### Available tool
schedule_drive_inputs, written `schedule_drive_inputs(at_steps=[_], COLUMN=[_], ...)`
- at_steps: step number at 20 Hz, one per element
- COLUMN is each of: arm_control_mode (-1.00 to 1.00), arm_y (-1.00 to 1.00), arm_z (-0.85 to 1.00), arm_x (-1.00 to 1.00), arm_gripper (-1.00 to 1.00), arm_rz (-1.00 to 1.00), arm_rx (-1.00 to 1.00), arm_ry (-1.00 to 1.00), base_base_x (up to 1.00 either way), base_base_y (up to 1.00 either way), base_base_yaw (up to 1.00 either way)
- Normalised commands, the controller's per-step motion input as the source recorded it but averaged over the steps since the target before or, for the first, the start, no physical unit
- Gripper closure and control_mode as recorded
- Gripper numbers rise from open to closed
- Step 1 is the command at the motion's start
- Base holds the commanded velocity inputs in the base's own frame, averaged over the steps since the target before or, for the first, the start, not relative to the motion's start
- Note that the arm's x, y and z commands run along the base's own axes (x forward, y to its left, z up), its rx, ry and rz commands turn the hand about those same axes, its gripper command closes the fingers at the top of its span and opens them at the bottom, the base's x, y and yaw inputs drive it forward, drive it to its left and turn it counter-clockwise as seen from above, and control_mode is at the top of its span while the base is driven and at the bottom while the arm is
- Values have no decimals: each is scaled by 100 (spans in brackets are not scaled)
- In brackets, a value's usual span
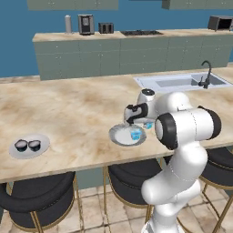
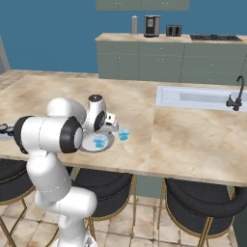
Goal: Place two yogurt containers on each plate.
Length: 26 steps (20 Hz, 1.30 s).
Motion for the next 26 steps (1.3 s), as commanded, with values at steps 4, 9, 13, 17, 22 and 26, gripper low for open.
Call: schedule_drive_inputs(at_steps=[4, 9, 13, 17, 22, 26], arm_control_mode=[-100, -100, -100, -100, -100, -100], arm_y=[-100, -87, -32, 9, 19, 16], arm_z=[23, 3, -14, -25, -1, 0], arm_x=[41, 39, 34, 24, -19, -2], arm_gripper=[-100, -100, -100, -100, -100, -100], arm_rz=[7, 6, 10, 9, 6, 0], arm_rx=[0, -2, -8, -1, 0, 0], arm_ry=[-17, 1, 3, 1, 0, 0], base_base_x=[0, 0, 0, 0, 0, 0], base_base_y=[0, 0, 0, 0, 0, 0], base_base_yaw=[0, 0, 0, 0, 0, 0])
